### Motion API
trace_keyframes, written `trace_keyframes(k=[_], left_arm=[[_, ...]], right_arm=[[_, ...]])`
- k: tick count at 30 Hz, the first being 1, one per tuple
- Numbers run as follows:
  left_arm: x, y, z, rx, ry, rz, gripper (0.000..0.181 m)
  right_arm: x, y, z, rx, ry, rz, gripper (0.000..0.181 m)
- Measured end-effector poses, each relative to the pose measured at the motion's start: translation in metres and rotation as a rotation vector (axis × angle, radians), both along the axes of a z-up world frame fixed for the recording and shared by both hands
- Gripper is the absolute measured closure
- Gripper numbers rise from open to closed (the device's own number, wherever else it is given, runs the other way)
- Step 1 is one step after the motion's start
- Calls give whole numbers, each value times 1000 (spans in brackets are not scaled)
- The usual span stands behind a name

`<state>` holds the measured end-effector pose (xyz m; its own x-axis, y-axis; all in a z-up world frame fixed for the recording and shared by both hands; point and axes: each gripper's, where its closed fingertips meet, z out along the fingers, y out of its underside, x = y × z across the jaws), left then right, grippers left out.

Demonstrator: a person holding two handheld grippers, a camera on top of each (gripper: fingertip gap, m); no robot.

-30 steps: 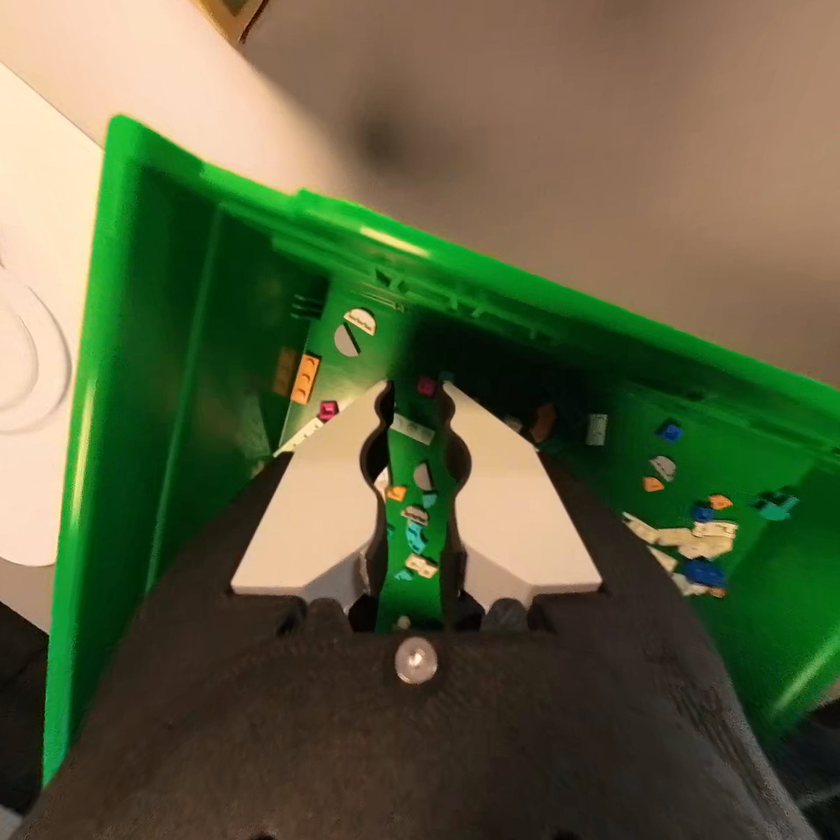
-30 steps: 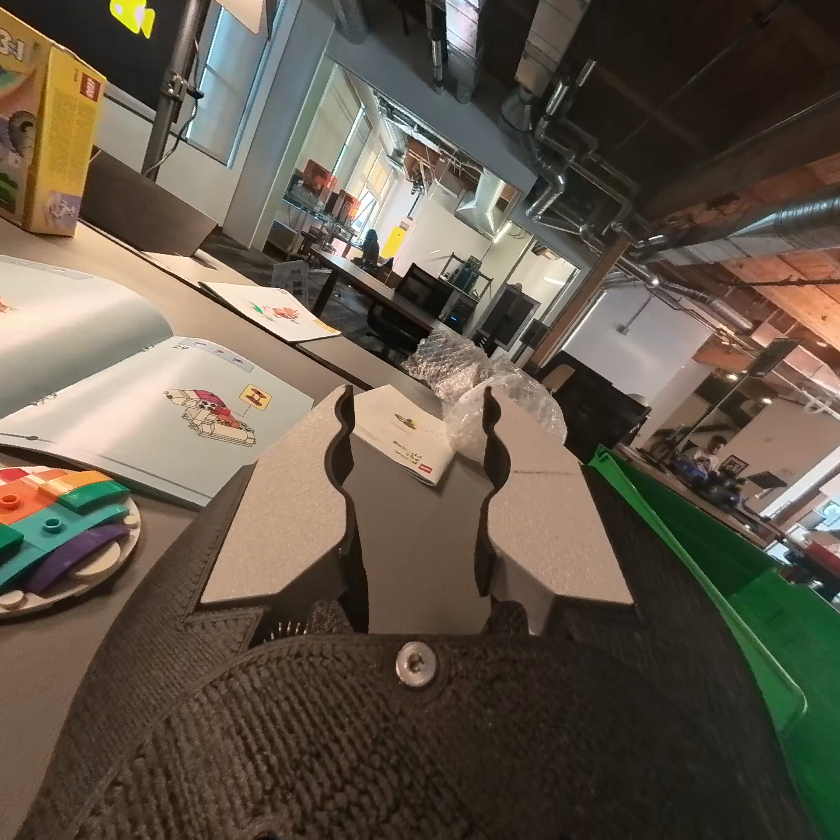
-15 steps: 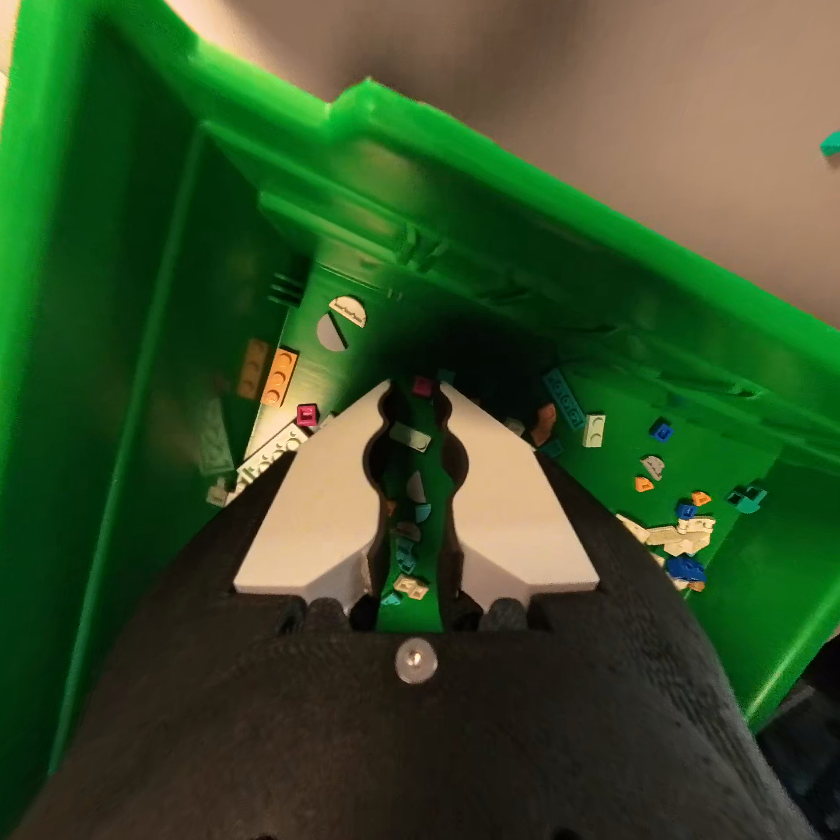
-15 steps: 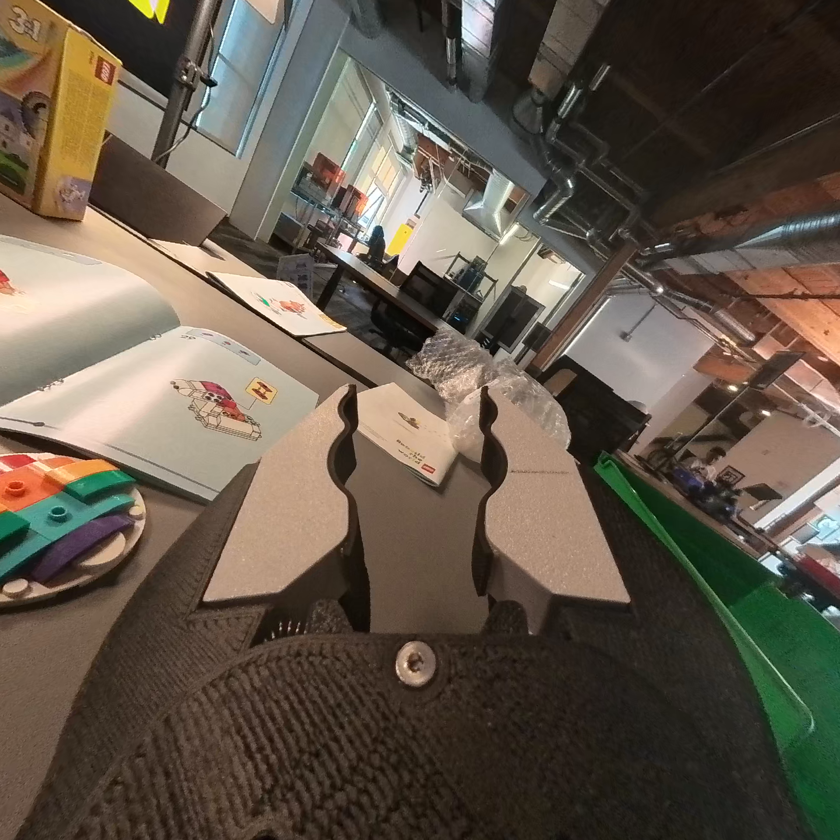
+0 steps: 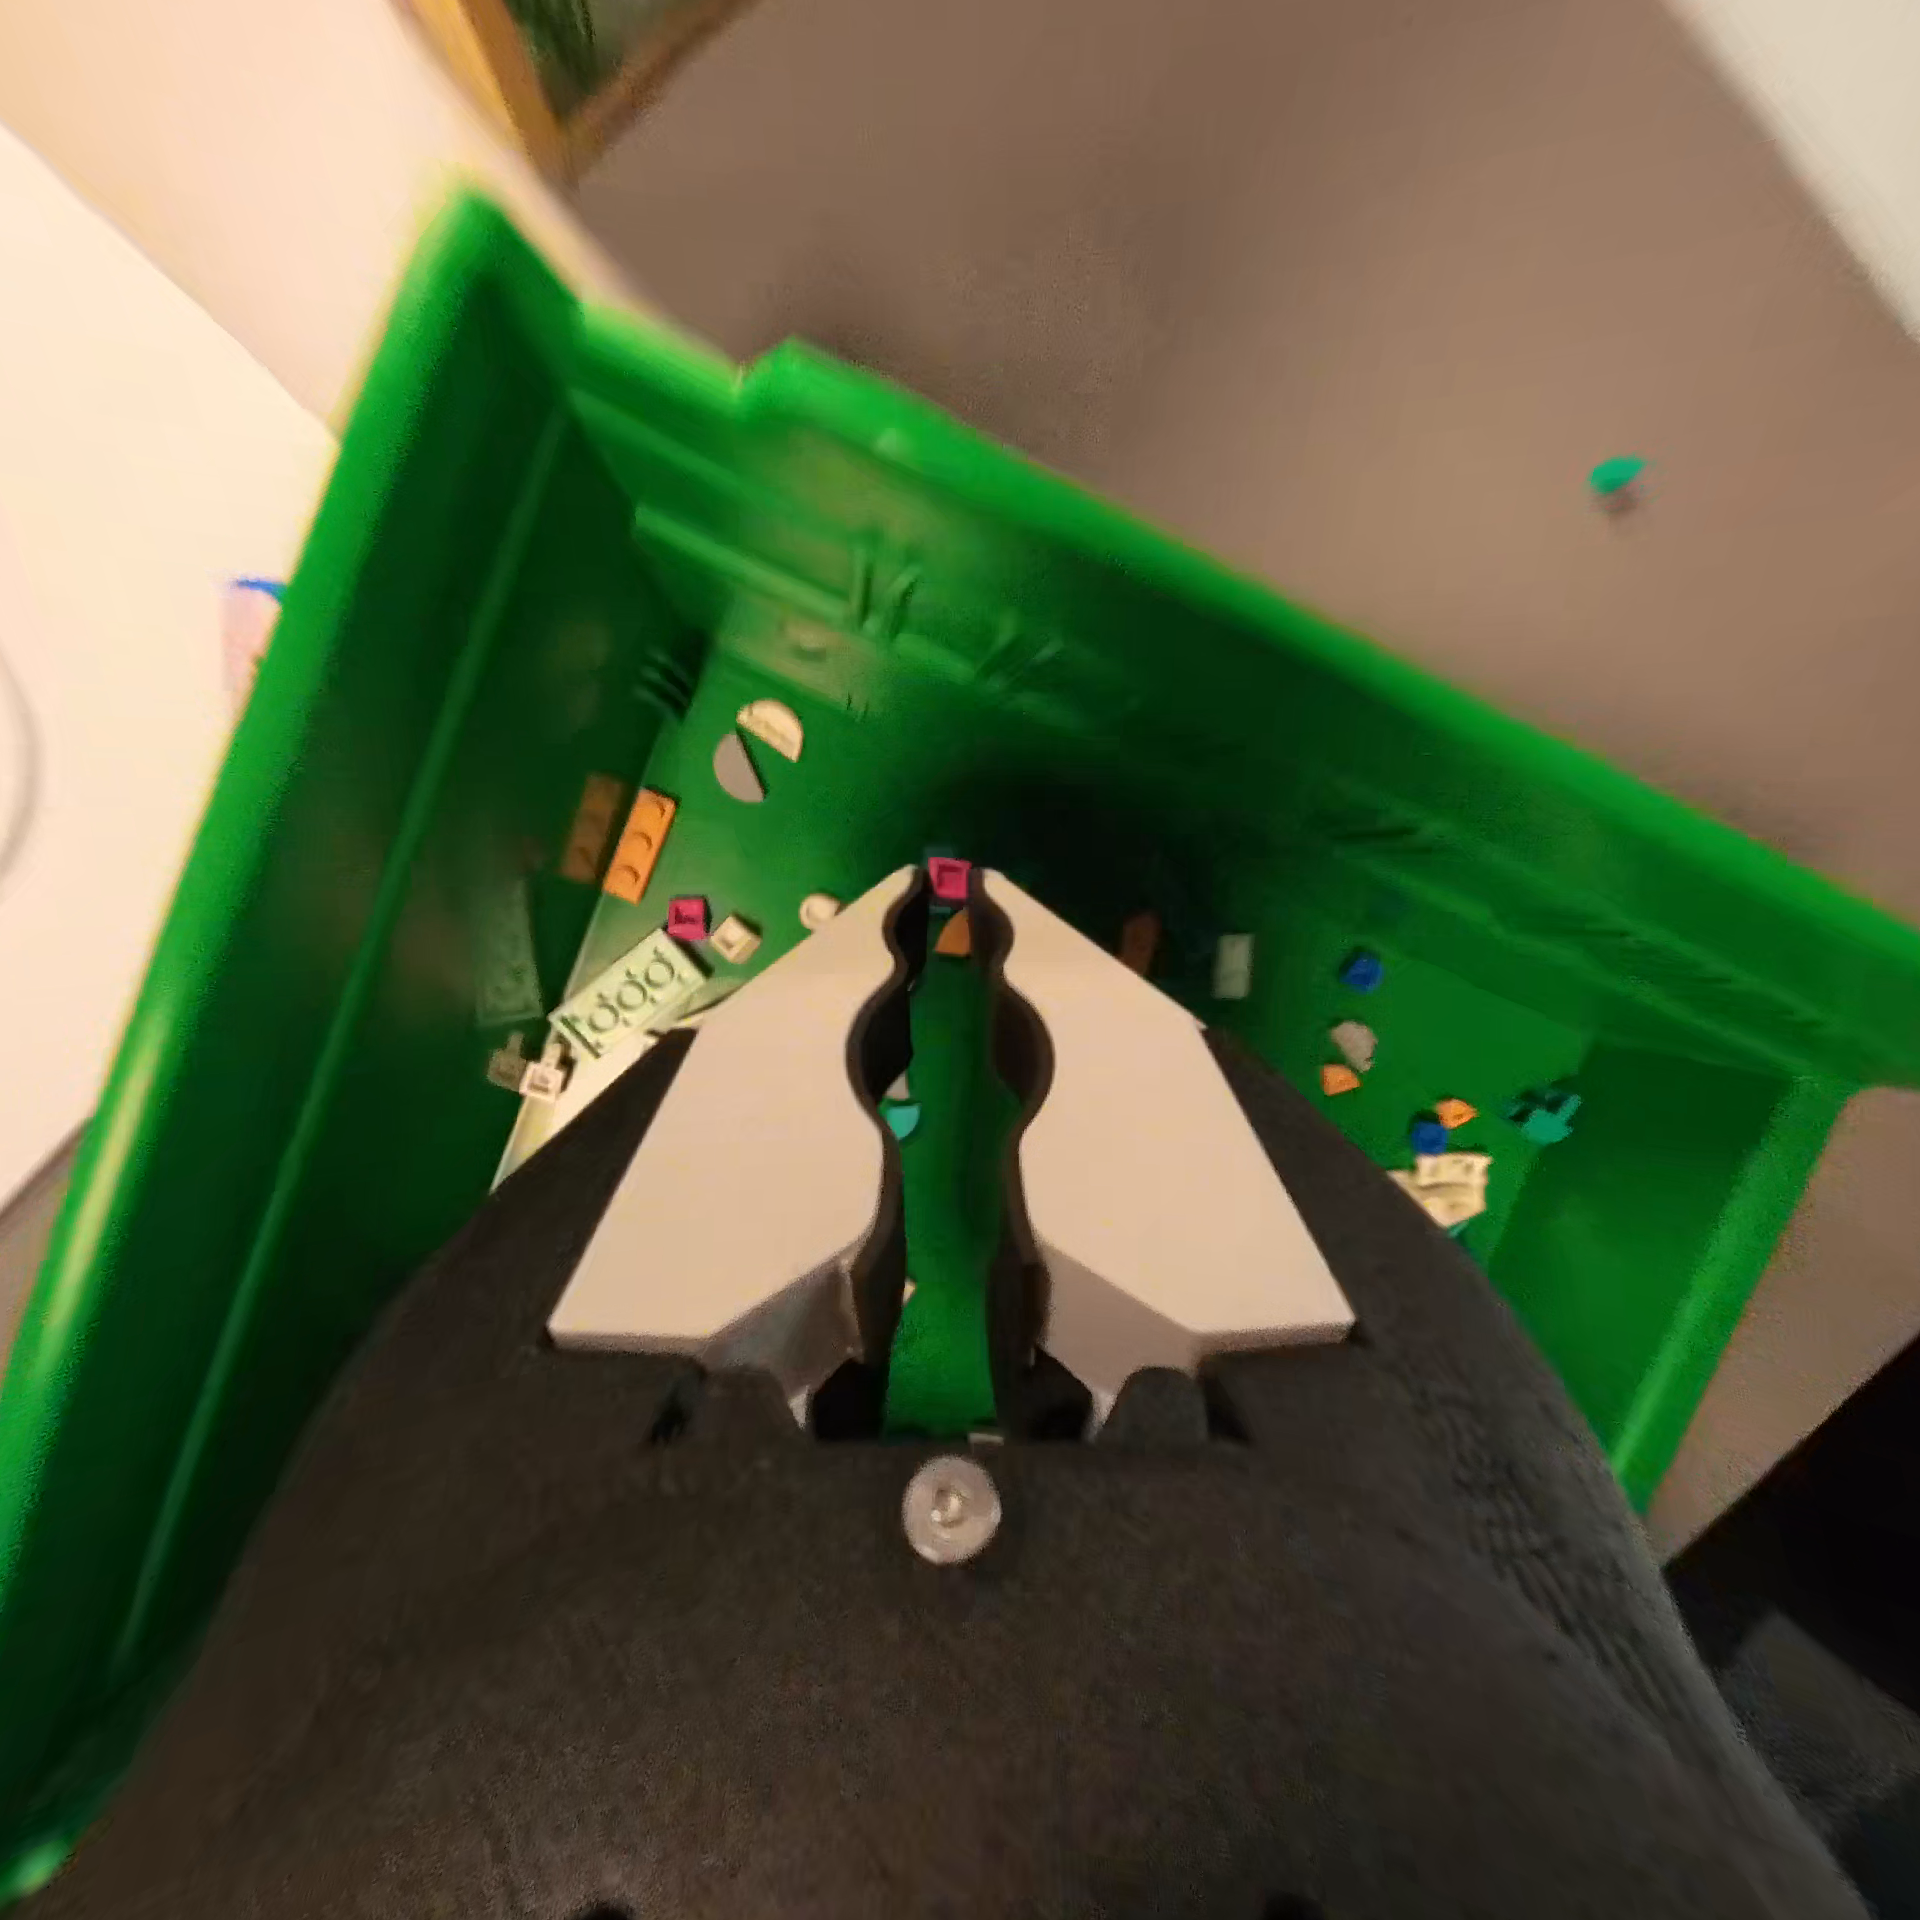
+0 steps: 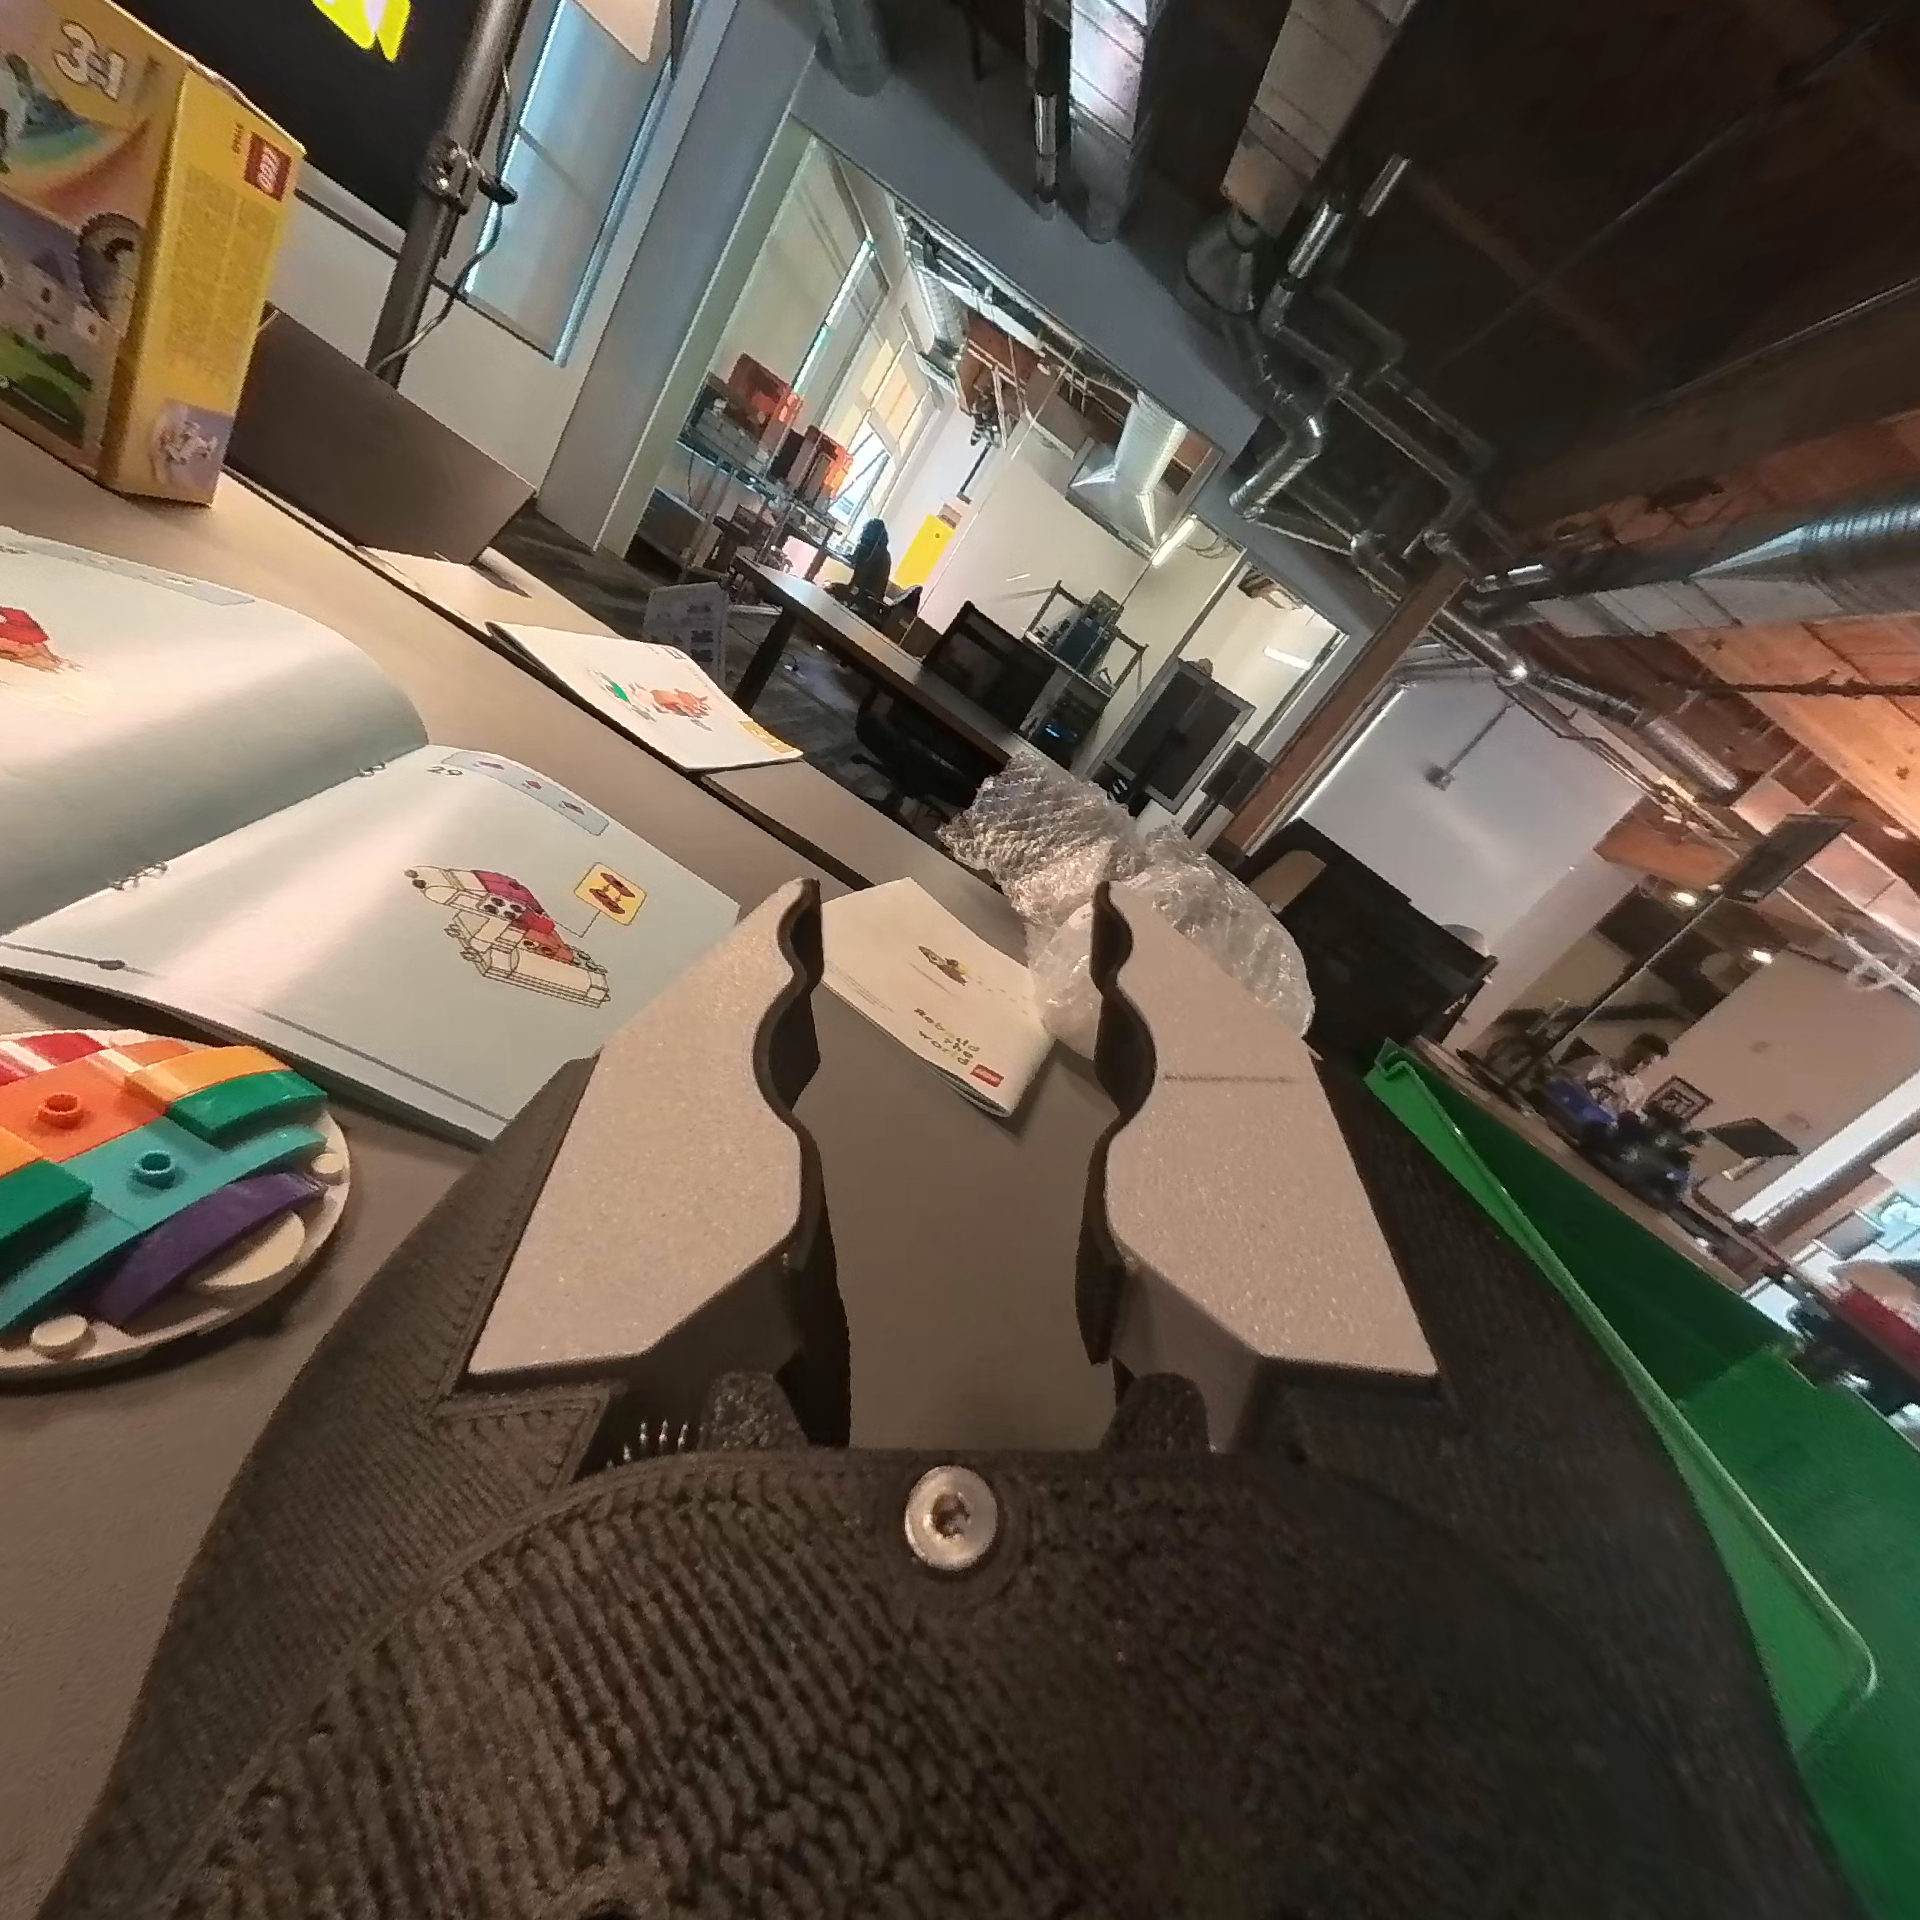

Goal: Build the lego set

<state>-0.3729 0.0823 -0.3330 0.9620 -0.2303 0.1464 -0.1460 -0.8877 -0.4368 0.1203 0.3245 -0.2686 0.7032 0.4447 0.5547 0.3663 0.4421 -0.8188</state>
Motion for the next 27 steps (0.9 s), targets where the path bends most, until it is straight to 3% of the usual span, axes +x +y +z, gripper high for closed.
trace_keyframes(k=[1, 4, 7, 11, 15, 19, 23, 27], left_arm=[[6, 3, 17, 72, 12, -2, 175], [45, 8, 77, 311, 10, -56, 175], [105, -3, 123, 467, -117, -158, 175], [179, -26, 142, 529, -204, -274, 175], [248, -46, 121, 524, -235, -338, 175], [305, -56, 63, 401, -317, -362, 175], [307, -31, 14, 350, -170, -239, 175], [304, -16, -10, 272, -70, -210, 175]], right_arm=[[0, 0, 0, 0, 0, 2, 130], [-1, -1, 0, 0, 1, 9, 131], [-1, -1, 1, -2, 6, 15, 131], [-1, -2, 1, -2, 10, 24, 131], [-2, -4, 1, -3, 12, 35, 131], [-1, -4, 2, -6, 20, 40, 131], [0, -3, 2, -10, 30, 40, 132], [-1, -3, 2, -9, 23, 44, 132]])
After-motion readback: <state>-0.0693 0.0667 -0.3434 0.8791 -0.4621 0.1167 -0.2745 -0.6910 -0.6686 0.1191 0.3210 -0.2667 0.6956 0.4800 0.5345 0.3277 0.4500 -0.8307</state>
